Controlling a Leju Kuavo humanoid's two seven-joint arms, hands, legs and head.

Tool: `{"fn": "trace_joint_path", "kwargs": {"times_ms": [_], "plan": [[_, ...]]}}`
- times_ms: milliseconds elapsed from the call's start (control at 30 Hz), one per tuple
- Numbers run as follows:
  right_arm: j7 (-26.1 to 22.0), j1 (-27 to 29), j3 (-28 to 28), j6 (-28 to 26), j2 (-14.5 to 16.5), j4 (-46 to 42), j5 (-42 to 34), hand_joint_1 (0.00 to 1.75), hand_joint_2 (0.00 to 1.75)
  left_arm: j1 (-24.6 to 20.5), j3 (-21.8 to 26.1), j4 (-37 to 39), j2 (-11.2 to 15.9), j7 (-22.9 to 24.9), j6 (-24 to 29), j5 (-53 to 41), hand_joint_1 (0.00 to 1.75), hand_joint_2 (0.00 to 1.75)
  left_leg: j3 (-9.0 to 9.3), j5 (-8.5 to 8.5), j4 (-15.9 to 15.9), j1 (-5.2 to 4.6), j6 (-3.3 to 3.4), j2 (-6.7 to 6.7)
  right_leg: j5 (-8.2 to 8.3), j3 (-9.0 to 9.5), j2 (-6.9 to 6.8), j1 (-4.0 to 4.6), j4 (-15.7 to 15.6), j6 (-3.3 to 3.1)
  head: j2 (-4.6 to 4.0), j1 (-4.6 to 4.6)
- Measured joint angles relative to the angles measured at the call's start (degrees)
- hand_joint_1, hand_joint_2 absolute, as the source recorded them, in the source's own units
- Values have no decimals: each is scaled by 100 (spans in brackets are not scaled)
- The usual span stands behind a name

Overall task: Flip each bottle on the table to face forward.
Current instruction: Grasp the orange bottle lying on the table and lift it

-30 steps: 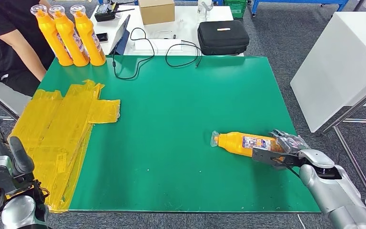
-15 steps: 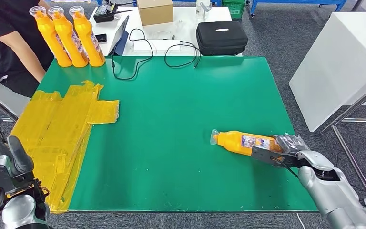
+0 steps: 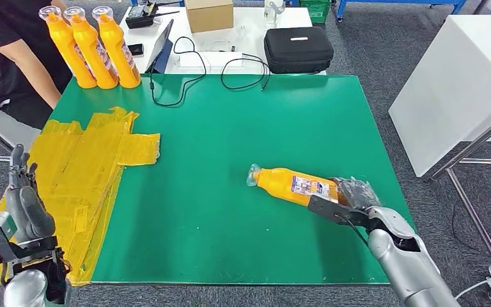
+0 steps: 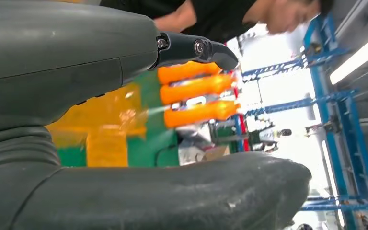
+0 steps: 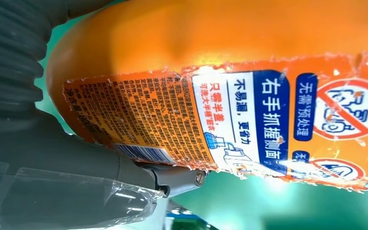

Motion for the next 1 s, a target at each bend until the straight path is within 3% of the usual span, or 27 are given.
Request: {"fn": "trace_joint_path", "kwargs": {"times_ms": [100, 267, 733, 1000], "plan": [[-135, 111, -53, -120, 172, -257, -188, 175, 175, 165, -69, 0, -26, 176, -526, 617, 0, 175, -2, -1, 0, 0, 0, 0, 0, -2, 0, -1, 0, 0, 0, 1], [-485, 498, -179, -393, 527, -966, -653, 175, 175, 631, -314, 15, -155, 368, -1501, 1698, 0, 175, -6, -6, 0, 0, -5, 1, -3, -10, 0, 0, 0, -1, 0, 1], [-731, 892, -352, -375, 887, -1682, -1007, 175, 175, 925, -535, 31, -283, 451, -1820, 2095, 0, 175, -11, -5, 0, -1, -6, 1, -3, -13, 0, -2, 0, -1, 0, 1], [-1143, 1095, -349, -166, 1595, -1940, -1974, 175, 175, 943, -819, 276, -485, 592, -2388, 3039, 0, 175, -12, -6, -2, 1, -6, 4, -4, -17, 2, 1, 0, -2, 0, 1]]}}
